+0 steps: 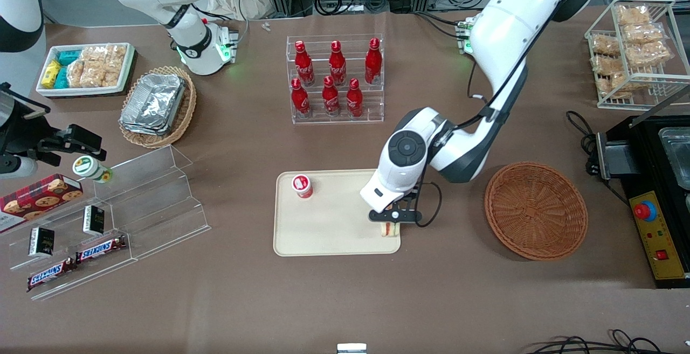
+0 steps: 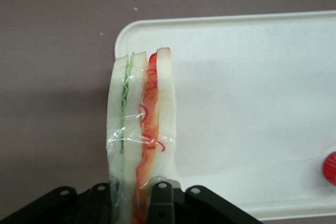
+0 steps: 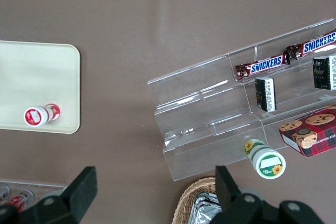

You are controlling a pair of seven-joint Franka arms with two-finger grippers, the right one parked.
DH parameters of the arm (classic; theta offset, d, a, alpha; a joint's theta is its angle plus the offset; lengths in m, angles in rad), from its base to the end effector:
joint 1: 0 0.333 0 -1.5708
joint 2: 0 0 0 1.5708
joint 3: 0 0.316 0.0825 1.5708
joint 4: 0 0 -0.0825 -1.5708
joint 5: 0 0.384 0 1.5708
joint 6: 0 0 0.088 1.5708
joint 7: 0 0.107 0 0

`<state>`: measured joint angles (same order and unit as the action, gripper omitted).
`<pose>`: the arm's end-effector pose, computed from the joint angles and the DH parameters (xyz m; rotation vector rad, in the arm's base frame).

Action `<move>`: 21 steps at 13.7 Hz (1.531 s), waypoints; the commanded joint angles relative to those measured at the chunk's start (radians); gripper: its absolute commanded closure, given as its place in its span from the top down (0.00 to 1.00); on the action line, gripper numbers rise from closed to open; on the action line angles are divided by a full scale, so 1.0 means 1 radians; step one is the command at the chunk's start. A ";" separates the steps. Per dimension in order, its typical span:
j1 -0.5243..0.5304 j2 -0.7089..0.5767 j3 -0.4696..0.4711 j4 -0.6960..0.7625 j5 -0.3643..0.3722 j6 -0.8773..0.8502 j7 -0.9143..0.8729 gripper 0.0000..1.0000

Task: Place sandwich from basket to tray
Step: 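Carry the sandwich over the white tray and lower it down, then open the left gripper and raise it away from the tray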

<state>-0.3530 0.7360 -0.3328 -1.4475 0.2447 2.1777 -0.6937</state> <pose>0.5942 -0.4152 0.2716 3.1039 -0.0682 0.0287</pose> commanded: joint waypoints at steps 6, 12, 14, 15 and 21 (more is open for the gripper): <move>-0.001 0.054 0.009 0.013 0.079 0.079 0.028 1.00; 0.044 -0.145 0.009 0.045 -0.008 -0.092 0.017 1.00; 0.123 -0.242 0.005 0.050 -0.019 -0.203 0.026 0.99; 0.144 -0.281 0.006 0.052 -0.037 -0.222 0.029 0.99; 0.328 -0.444 0.009 0.047 -0.166 -0.414 0.380 0.99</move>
<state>-0.0836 0.3508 -0.3198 -1.3633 0.1436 1.7820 -0.4093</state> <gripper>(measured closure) 0.004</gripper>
